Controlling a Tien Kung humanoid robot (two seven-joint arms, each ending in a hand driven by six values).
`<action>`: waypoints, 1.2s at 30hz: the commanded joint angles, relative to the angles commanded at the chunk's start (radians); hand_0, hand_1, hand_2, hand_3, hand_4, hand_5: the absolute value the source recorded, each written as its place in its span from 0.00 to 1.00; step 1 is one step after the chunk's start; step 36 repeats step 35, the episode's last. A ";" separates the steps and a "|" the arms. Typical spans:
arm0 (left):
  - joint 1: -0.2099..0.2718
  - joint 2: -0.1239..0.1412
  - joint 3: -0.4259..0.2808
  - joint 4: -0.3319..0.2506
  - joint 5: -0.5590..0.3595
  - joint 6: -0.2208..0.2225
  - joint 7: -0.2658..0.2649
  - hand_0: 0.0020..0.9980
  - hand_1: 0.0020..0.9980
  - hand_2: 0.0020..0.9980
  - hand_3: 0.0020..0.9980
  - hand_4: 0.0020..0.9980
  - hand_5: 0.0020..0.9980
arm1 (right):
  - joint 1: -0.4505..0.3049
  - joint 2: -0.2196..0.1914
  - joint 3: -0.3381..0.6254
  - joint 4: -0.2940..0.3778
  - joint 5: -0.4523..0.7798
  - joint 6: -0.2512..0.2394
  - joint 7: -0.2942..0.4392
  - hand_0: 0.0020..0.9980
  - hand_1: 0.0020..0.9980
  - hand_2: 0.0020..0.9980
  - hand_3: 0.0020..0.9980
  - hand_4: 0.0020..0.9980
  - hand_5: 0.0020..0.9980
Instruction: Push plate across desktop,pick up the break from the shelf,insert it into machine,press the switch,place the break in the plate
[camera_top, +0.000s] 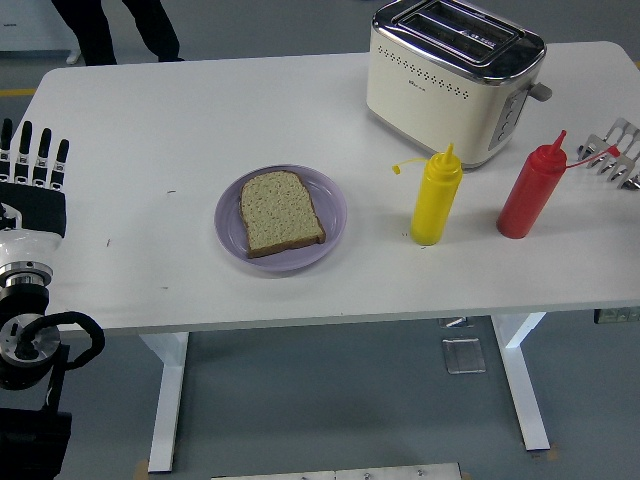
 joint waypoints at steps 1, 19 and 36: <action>0.000 0.000 0.000 0.000 0.000 0.000 0.000 0.85 0.85 0.85 0.79 0.55 1.00 | 0.000 0.000 0.000 0.000 0.000 0.000 0.000 0.80 0.76 0.77 0.74 0.42 0.54; -0.004 0.000 -0.005 -0.001 -0.001 0.000 -0.001 0.85 0.85 0.85 0.79 0.55 1.00 | 0.001 0.003 0.004 -0.005 -0.001 -0.001 -0.002 0.80 0.76 0.77 0.74 0.42 0.54; -0.002 0.000 -0.003 -0.001 -0.001 0.000 0.000 0.85 0.85 0.85 0.79 0.55 1.00 | -0.003 0.003 0.008 -0.005 0.001 -0.002 -0.003 0.80 0.76 0.76 0.74 0.42 0.54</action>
